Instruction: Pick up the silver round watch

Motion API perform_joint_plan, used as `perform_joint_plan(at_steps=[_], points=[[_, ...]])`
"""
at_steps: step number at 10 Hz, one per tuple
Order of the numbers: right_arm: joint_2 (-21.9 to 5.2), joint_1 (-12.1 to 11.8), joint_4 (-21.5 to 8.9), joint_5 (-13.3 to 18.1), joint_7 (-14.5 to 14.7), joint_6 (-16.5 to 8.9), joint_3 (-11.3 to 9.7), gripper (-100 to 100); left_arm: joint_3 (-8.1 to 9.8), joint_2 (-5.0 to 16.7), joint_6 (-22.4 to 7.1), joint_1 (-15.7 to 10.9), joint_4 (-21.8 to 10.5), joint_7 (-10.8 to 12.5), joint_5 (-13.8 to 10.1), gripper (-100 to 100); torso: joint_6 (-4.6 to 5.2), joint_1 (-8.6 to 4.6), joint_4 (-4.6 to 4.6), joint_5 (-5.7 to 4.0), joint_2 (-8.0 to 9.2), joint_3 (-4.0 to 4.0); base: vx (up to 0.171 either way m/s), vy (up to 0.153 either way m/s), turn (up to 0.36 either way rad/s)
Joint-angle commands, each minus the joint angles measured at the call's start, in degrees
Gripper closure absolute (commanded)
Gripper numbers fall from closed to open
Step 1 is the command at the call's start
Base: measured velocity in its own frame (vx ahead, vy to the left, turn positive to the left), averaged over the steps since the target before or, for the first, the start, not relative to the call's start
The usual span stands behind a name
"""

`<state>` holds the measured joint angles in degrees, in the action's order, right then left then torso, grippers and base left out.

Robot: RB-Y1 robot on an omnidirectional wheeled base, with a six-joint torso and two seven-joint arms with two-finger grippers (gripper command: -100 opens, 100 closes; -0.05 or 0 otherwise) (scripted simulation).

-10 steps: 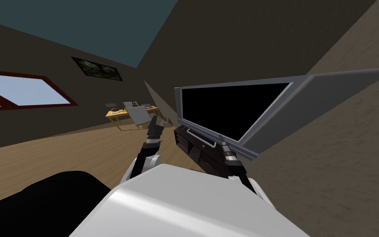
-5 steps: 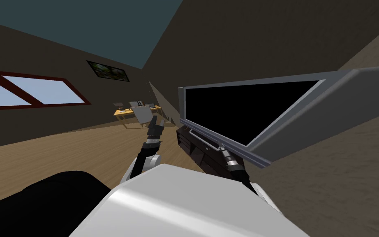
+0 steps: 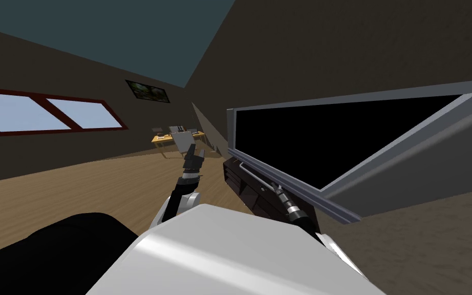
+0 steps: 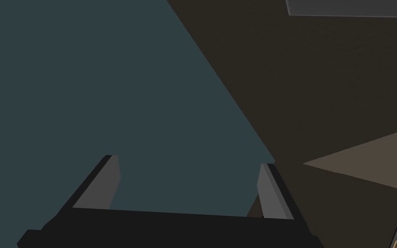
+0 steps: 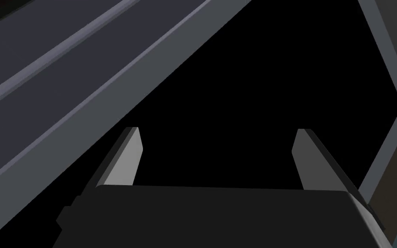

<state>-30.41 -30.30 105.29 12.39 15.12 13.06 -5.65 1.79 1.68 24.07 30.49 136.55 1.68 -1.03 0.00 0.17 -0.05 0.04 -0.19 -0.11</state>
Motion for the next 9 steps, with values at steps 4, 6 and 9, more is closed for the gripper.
perform_joint_plan(at_steps=[4,6,9], points=[[-7.2,-0.6,-5.7,1.9,1.8,-1.8,-1.2,-100,0.0,0.0,0.0,0.0,0.0,0.0,0.0,0,0.0,0.07,0.0,0.01,-0.03,-0.02,0.054,0.049,0.115],[-11.7,-1.2,-9.7,3.8,3.5,-2.8,-2.6,-100,0.0,0.0,0.0,0.0,0.0,0.0,0.0,0,-0.01,0.02,0.0,0.01,-0.02,-0.01,0.069,0.059,0.181],[-16.7,-1.7,-14.7,5.9,5.3,-3.4,-4.3,-100,0.0,0.0,0.0,0.0,0.0,0.0,0.0,0,0.03,0.04,-0.01,0.01,-0.03,-0.02,0.067,0.056,0.155]])
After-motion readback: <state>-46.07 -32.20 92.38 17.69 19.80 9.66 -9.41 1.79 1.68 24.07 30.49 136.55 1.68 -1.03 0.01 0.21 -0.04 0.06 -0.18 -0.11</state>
